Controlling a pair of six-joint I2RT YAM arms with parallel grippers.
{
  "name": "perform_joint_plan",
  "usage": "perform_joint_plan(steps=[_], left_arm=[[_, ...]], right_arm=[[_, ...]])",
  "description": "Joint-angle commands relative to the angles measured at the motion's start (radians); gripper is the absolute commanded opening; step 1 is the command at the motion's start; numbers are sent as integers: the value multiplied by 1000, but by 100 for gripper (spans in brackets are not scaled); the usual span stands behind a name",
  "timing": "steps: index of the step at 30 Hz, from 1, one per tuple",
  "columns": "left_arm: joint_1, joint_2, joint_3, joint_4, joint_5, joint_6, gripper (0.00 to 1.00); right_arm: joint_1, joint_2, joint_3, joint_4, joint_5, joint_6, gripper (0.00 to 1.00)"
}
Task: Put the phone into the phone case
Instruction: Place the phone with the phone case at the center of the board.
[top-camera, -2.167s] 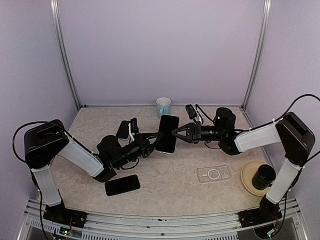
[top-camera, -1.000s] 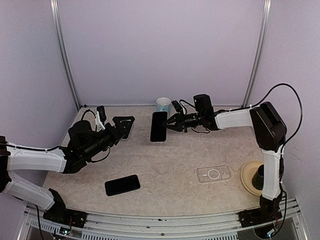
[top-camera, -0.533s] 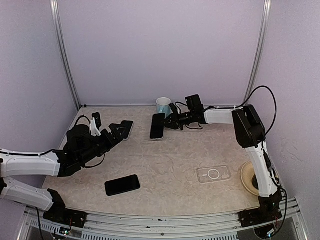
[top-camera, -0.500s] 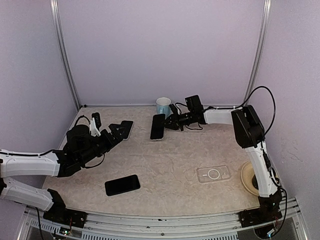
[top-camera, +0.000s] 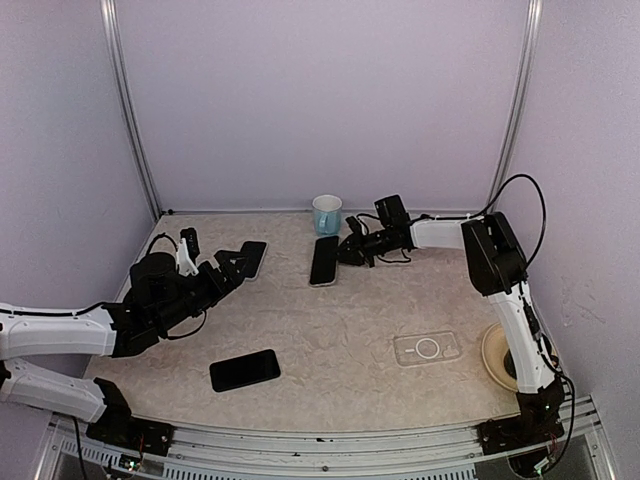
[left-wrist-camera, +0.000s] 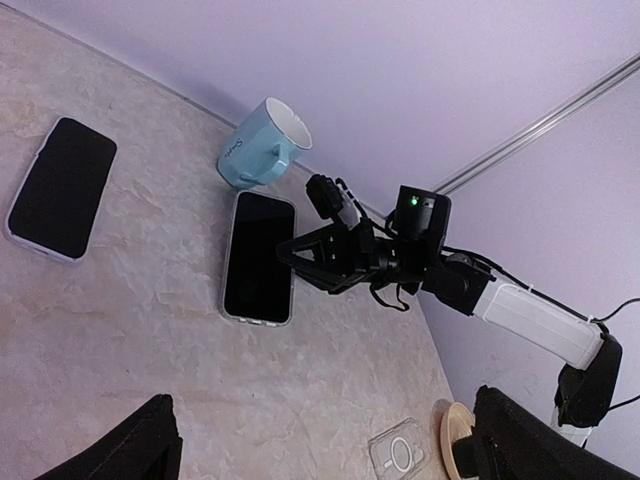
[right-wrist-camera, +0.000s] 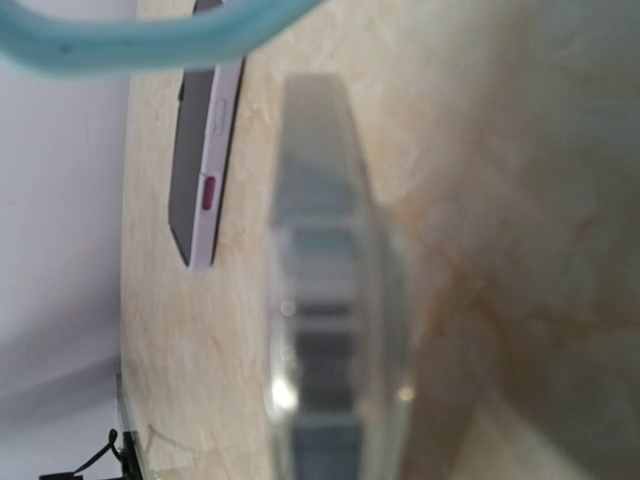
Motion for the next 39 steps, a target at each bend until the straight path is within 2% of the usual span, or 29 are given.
perform_joint_plan(steps=[1, 5, 18, 28, 39], left_arm=[[6, 3, -10, 15, -7, -1, 99], [6, 18, -11, 26, 1, -8, 99], [0, 49, -20, 64, 11, -30, 99], [-4, 70, -13, 80, 16, -36, 99], [-6, 91, -17, 93, 15, -36, 99]], right_arm=[[-12, 16, 19, -15, -20, -38, 0], [-11, 23, 16, -23, -68, -42, 0], [-13, 23, -8, -43, -96, -53, 3], [-12, 23, -17, -77, -67, -72, 10], [-12, 64, 54, -122, -60, -74, 20]])
